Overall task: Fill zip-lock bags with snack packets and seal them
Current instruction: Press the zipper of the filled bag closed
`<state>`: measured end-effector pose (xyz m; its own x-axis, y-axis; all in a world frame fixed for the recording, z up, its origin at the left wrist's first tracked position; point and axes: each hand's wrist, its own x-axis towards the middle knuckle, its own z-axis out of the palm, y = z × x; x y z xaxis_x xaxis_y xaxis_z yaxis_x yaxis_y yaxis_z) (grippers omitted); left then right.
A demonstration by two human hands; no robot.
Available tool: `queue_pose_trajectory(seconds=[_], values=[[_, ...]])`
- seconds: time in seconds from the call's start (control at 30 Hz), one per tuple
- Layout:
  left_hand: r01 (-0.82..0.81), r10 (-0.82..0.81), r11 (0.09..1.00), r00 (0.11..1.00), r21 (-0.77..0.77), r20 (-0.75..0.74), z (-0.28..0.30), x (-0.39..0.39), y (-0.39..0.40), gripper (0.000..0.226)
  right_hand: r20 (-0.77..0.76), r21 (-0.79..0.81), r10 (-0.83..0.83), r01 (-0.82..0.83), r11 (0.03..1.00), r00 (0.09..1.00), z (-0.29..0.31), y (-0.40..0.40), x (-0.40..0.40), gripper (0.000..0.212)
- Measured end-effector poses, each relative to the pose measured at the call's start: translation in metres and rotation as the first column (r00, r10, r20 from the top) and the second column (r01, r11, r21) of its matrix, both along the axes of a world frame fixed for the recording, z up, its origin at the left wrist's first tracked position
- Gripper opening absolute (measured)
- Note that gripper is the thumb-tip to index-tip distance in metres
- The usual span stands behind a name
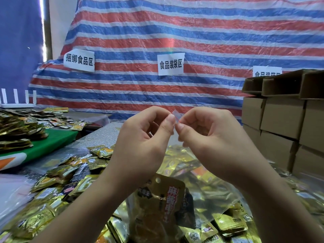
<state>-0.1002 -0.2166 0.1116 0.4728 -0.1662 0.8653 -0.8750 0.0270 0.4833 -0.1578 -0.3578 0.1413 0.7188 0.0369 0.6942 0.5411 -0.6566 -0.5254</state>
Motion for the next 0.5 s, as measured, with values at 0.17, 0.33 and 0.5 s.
queue_pose_trajectory(seconds=[0.17,0.33,0.5], values=[[-0.042,0.041,0.999,0.998,0.012,0.045,-0.0015,-0.0001,0.0005,0.018,0.032,-0.005,-0.016,0.016,1.0,0.999,-0.0024,0.0005,0.0016,0.017],[-0.051,0.051,0.999,0.999,0.002,-0.017,-0.0024,0.0002,-0.001,0.019,0.022,-0.006,-0.038,0.038,0.999,0.999,-0.0035,0.0001,0.0033,0.017],[-0.05,0.051,0.993,0.999,0.104,-0.005,-0.0009,0.0038,0.0014,0.029,0.007,-0.001,-0.045,0.045,0.999,0.999,-0.0047,-0.0001,0.0046,0.016]])
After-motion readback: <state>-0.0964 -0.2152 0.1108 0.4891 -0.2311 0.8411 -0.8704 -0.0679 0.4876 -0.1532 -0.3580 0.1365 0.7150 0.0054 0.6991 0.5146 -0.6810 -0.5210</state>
